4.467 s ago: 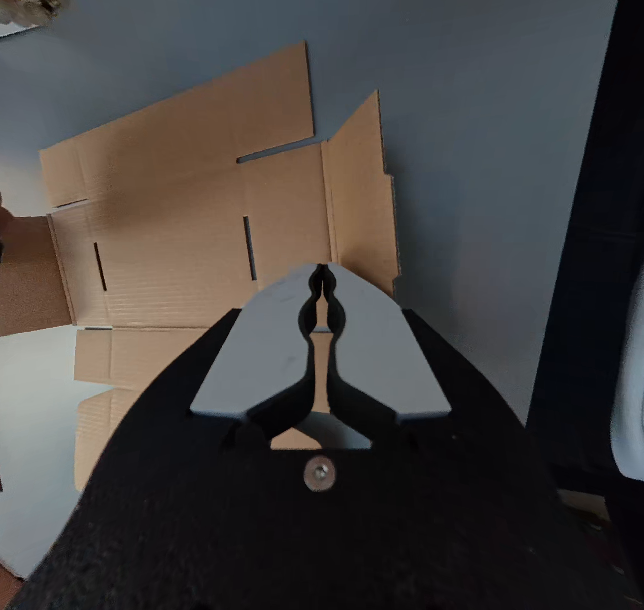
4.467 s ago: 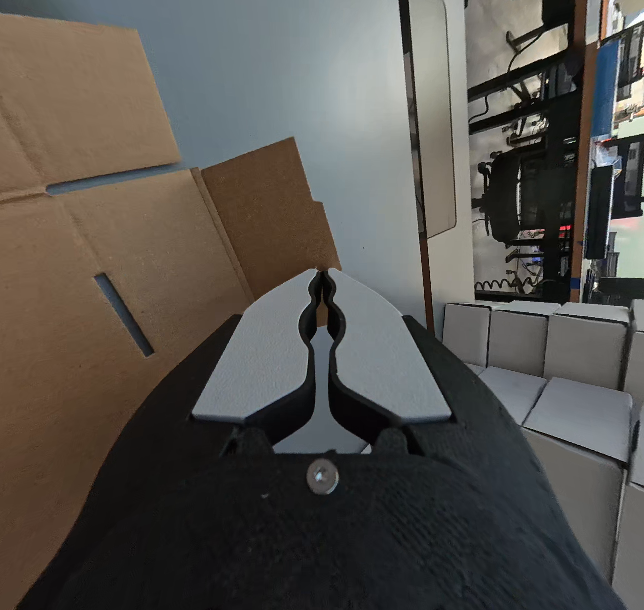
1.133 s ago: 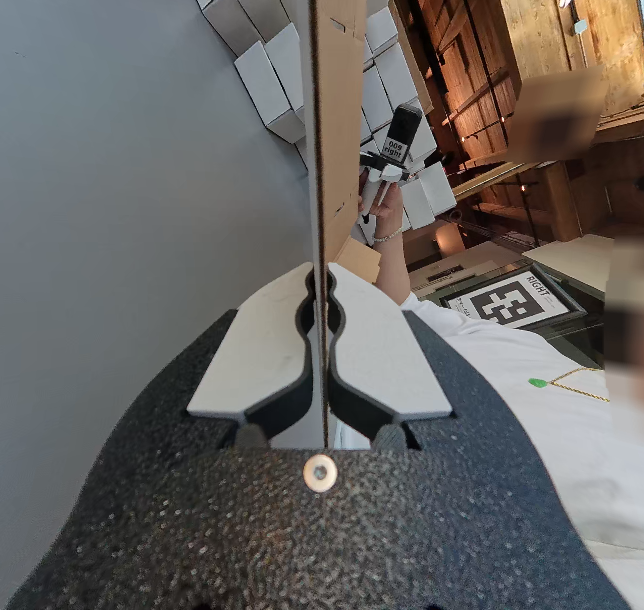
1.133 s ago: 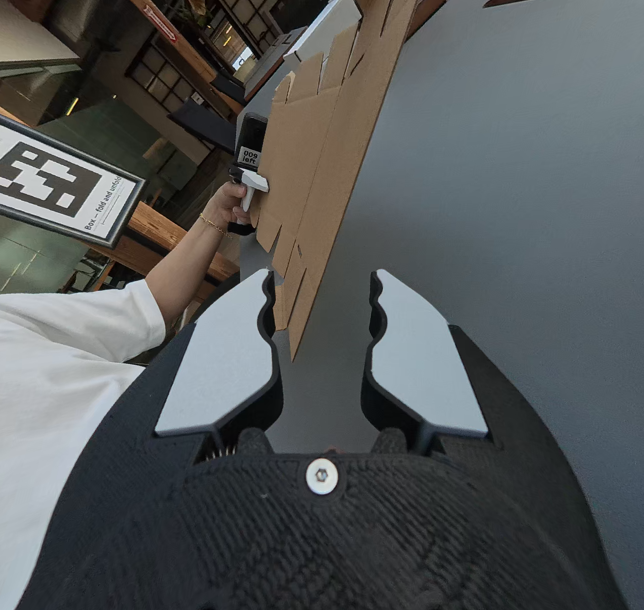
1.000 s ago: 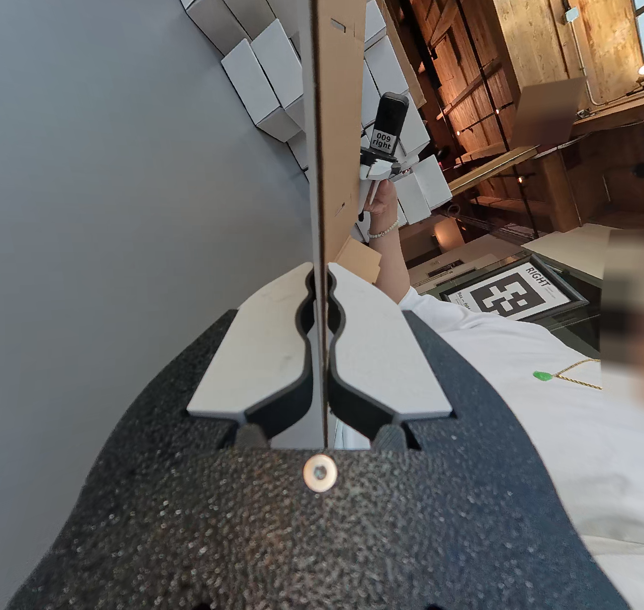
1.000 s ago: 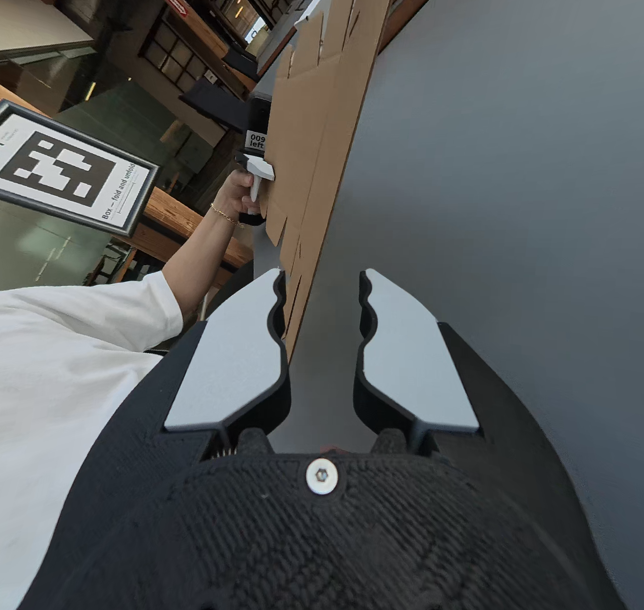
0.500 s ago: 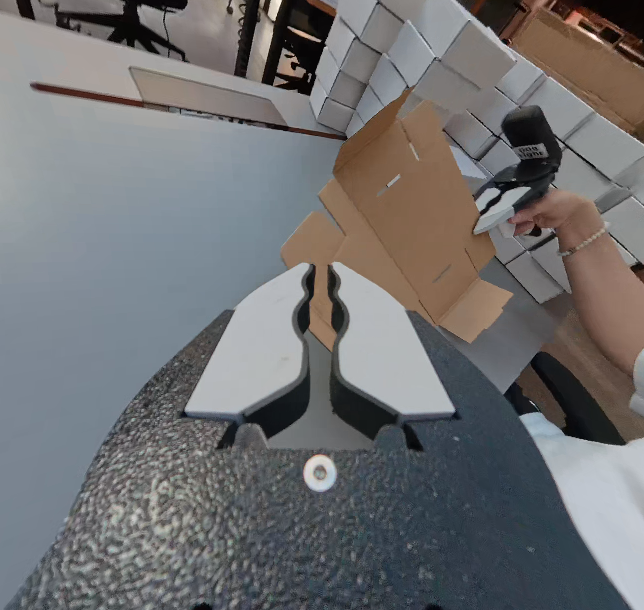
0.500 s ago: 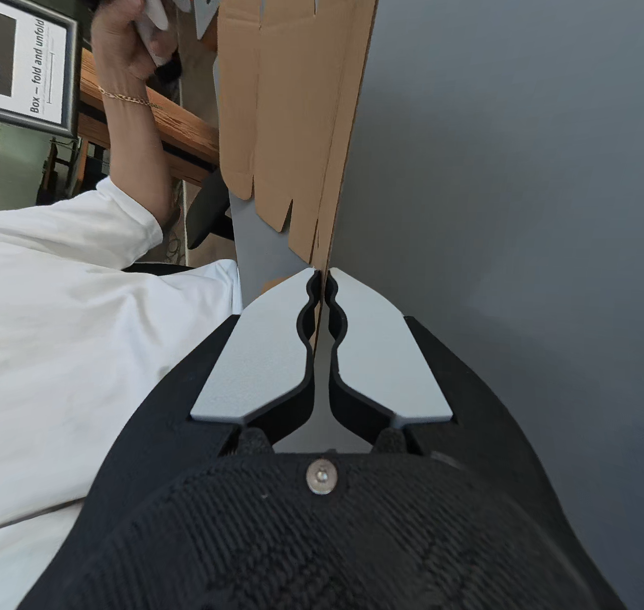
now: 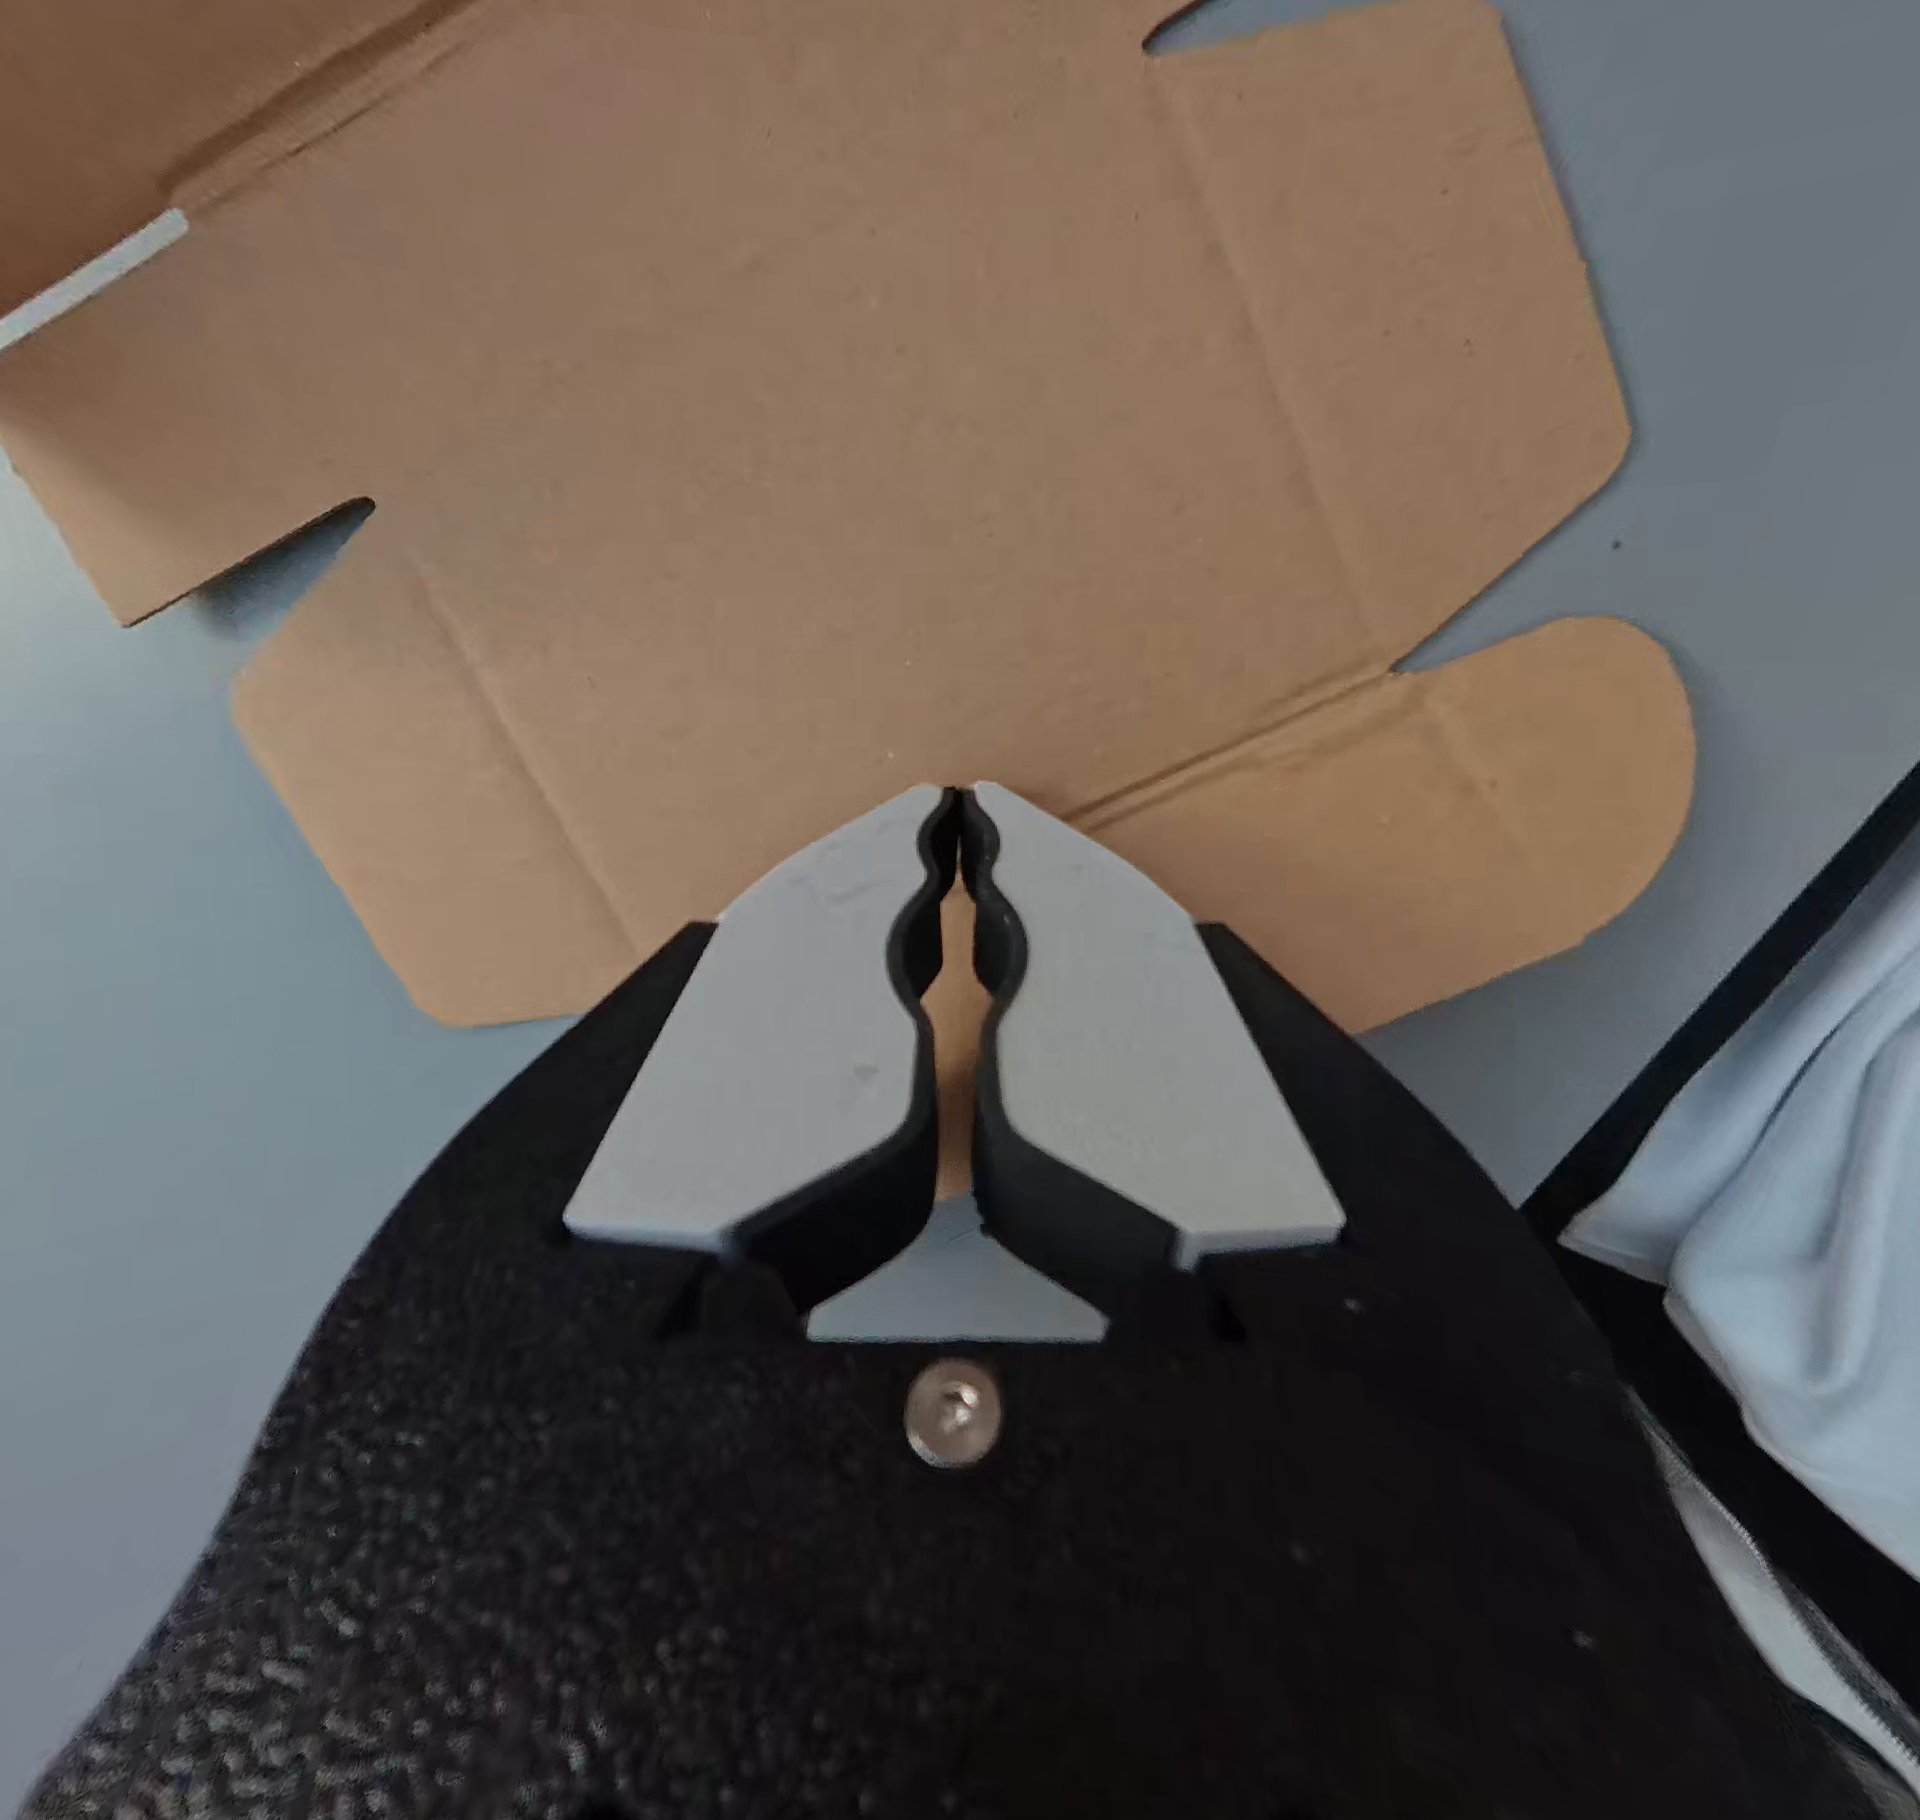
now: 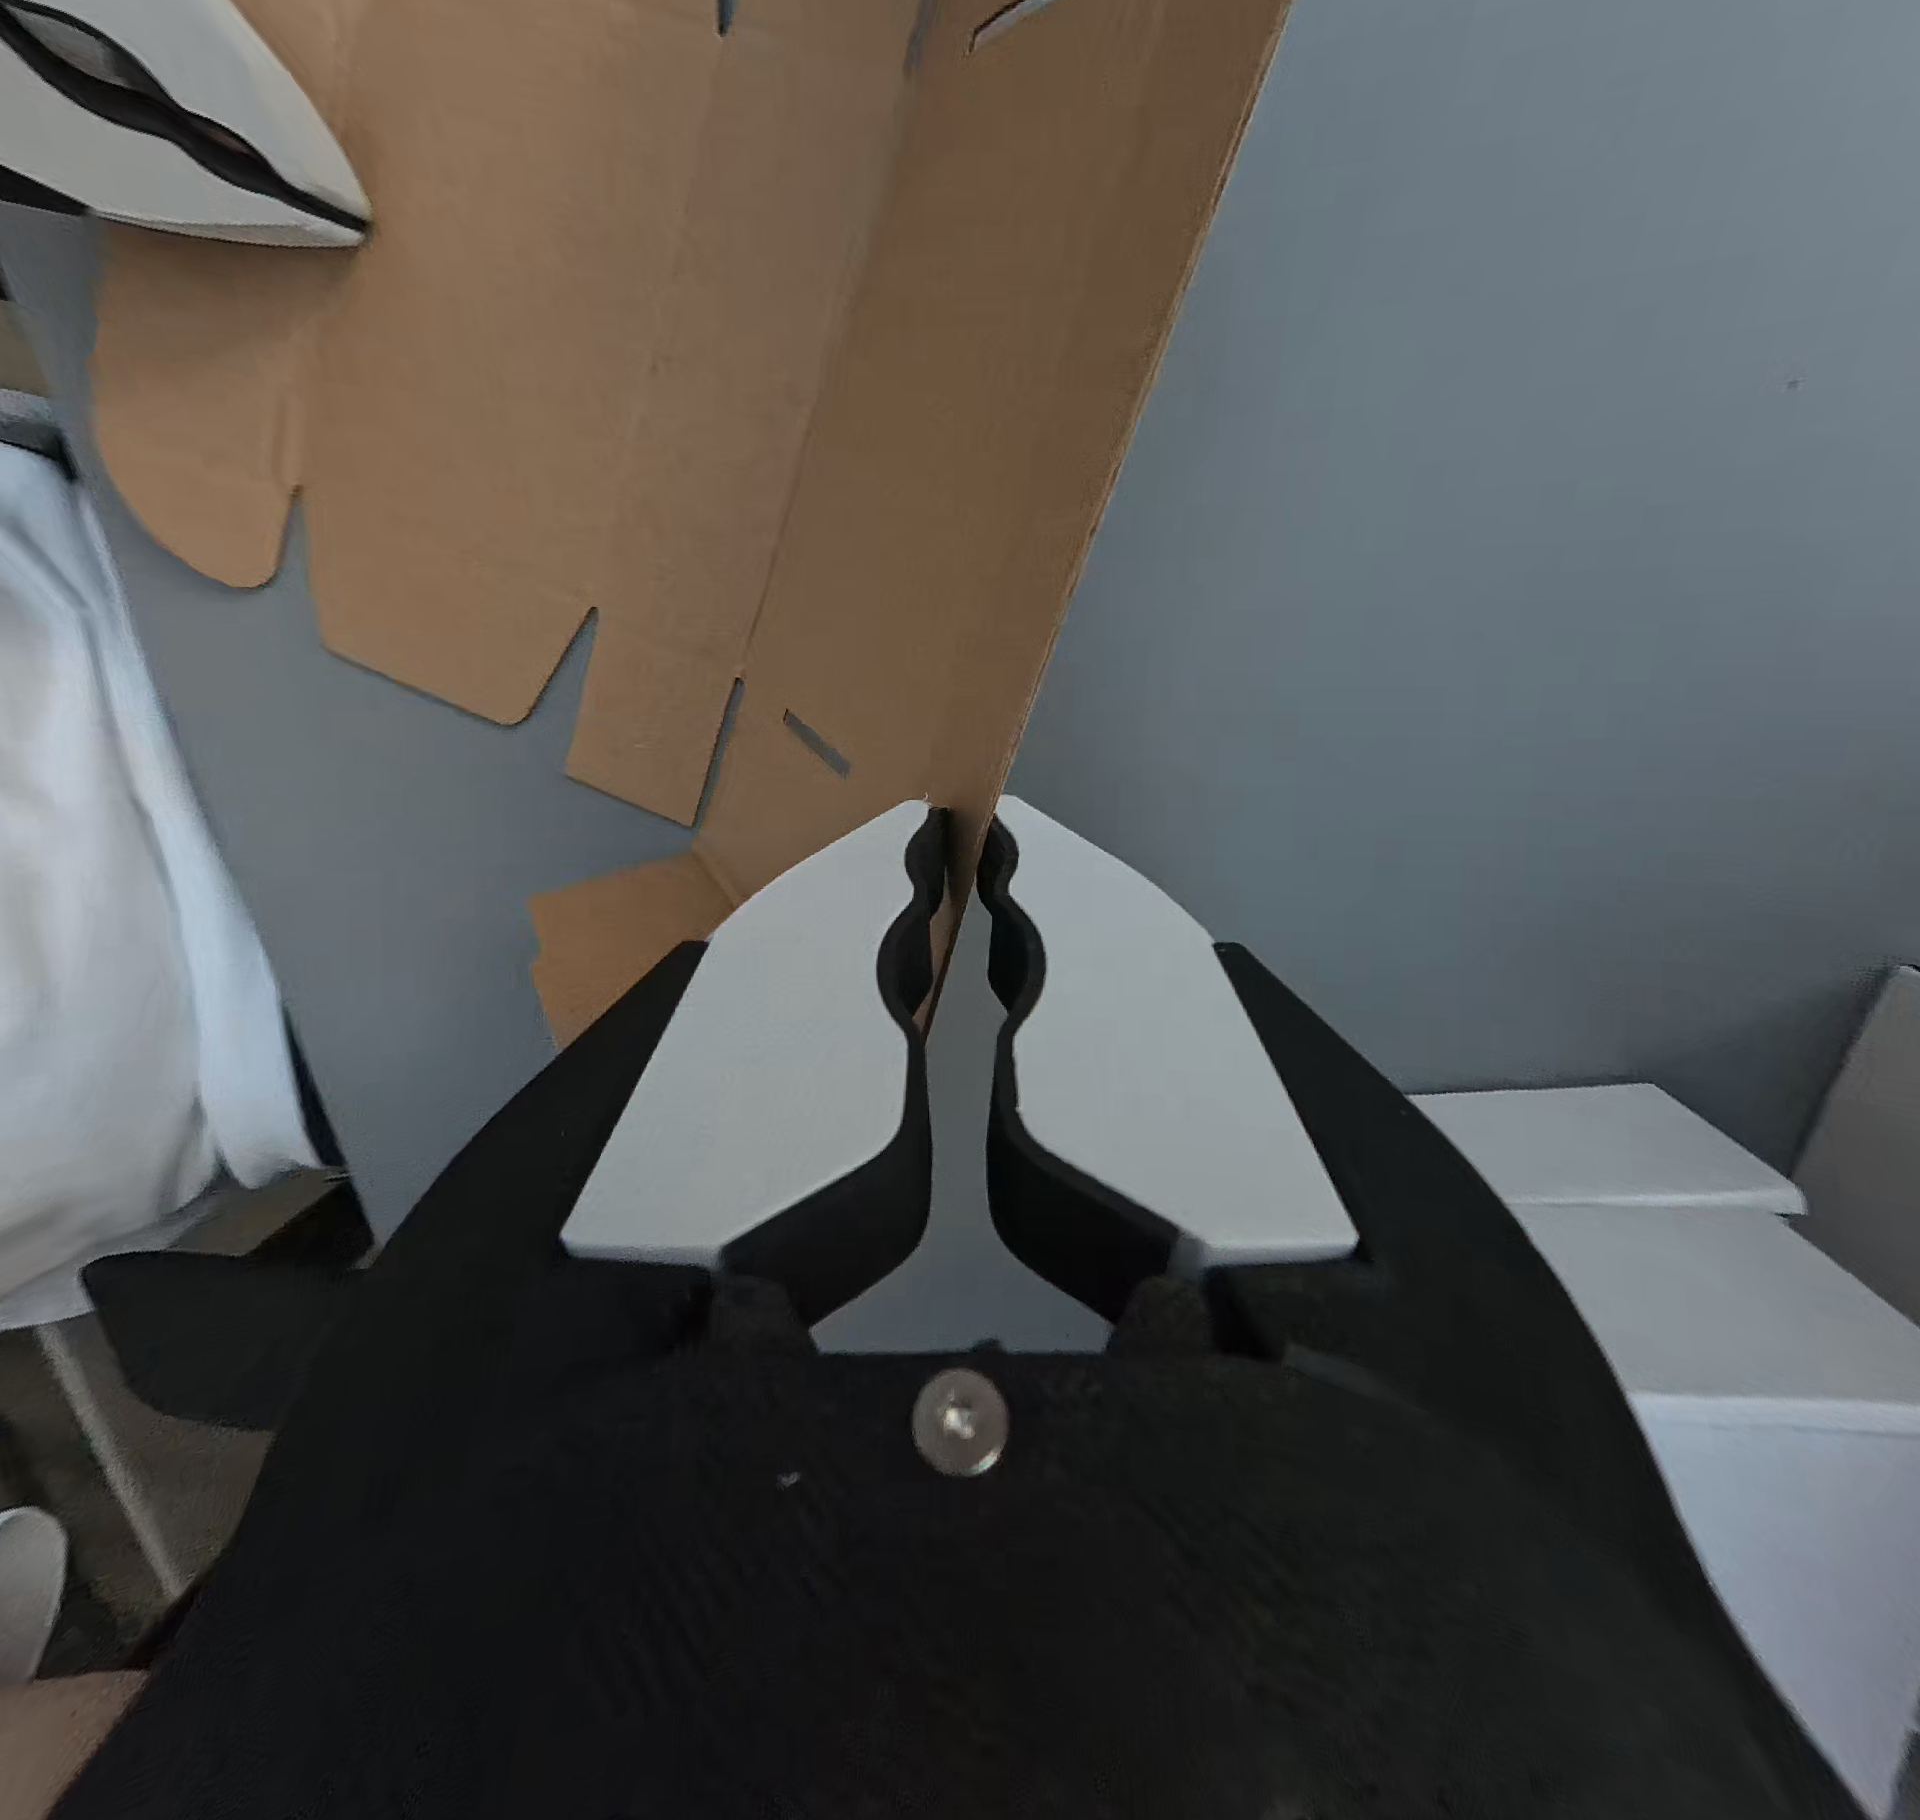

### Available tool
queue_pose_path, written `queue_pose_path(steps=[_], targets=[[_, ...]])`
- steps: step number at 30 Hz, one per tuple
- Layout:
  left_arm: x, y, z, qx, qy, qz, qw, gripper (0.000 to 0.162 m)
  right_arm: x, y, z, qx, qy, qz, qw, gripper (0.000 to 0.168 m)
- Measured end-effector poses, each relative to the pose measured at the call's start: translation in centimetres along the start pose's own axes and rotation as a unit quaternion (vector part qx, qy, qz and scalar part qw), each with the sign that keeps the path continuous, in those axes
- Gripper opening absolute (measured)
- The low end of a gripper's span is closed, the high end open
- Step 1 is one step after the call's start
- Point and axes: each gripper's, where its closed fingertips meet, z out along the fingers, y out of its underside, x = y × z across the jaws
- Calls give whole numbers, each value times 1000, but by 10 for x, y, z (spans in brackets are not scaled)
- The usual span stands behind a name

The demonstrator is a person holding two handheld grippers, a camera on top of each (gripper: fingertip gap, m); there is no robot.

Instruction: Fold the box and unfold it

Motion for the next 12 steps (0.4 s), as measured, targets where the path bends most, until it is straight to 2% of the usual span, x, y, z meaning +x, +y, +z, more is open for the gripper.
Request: queue_pose_path(steps=[1, 3, 5, 9, 12], targets=[[5, -7, 3, 17, 11, -18, 1000, 0, 9, -2, 1, -13, 43, -20, 999, 5], [15, -19, 7, 46, 32, -41, 998, 0, 22, -7, 4, -37, 135, -71, 988, 5], [18, -27, 11, 61, 30, -52, 996, 0, 29, -13, 6, -54, 233, -137, 961, 5], [19, -41, 17, 92, 24, -64, 993, 0, 29, -25, 4, -68, 413, -277, 865, 6], [19, -44, 18, 106, 35, -65, 992, 0, 27, -27, 6, -60, 503, -315, 802, 6]])
